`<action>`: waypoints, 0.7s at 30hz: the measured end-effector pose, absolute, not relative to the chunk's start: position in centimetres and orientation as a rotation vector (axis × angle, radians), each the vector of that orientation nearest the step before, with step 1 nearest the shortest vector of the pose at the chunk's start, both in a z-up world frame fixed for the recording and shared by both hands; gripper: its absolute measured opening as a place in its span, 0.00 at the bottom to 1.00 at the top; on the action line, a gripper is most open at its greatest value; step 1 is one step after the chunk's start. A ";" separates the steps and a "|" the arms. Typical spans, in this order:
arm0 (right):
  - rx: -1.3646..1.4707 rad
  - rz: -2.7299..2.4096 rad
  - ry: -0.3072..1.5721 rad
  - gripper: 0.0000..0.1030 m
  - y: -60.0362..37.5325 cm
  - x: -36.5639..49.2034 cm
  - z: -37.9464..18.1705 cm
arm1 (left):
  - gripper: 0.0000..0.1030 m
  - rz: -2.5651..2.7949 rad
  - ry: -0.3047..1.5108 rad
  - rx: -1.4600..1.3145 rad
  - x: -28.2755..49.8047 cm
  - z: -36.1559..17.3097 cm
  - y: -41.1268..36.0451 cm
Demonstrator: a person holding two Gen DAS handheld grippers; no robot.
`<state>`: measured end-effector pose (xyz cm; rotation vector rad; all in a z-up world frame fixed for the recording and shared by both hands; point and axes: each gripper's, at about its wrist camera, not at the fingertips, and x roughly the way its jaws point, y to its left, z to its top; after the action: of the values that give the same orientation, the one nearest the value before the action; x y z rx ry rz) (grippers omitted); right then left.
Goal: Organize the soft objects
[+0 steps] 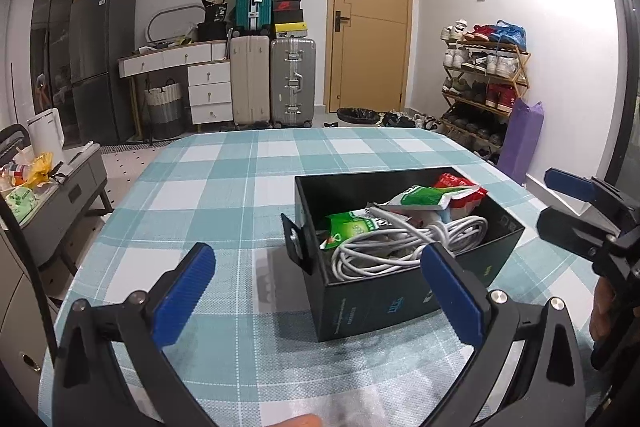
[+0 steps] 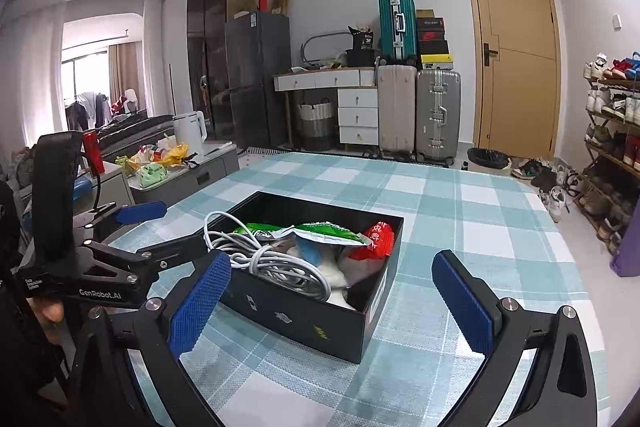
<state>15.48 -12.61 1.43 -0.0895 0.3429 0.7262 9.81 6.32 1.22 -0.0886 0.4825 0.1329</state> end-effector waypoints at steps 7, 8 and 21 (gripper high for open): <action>-0.083 0.718 0.319 0.99 -12.8 15.3 0.9 | 1.00 0.141 0.463 -0.135 9.4 1.2 7.3; -0.087 0.715 0.314 0.99 -12.8 15.2 0.9 | 1.00 0.143 0.463 -0.136 9.4 1.2 7.3; -0.065 0.712 0.301 0.99 -13.5 15.0 0.5 | 1.00 0.149 0.447 -0.107 9.1 1.4 6.7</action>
<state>15.03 -13.49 0.48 -0.0653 0.3013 0.7121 9.11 6.69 1.36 -0.1072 0.4466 0.1489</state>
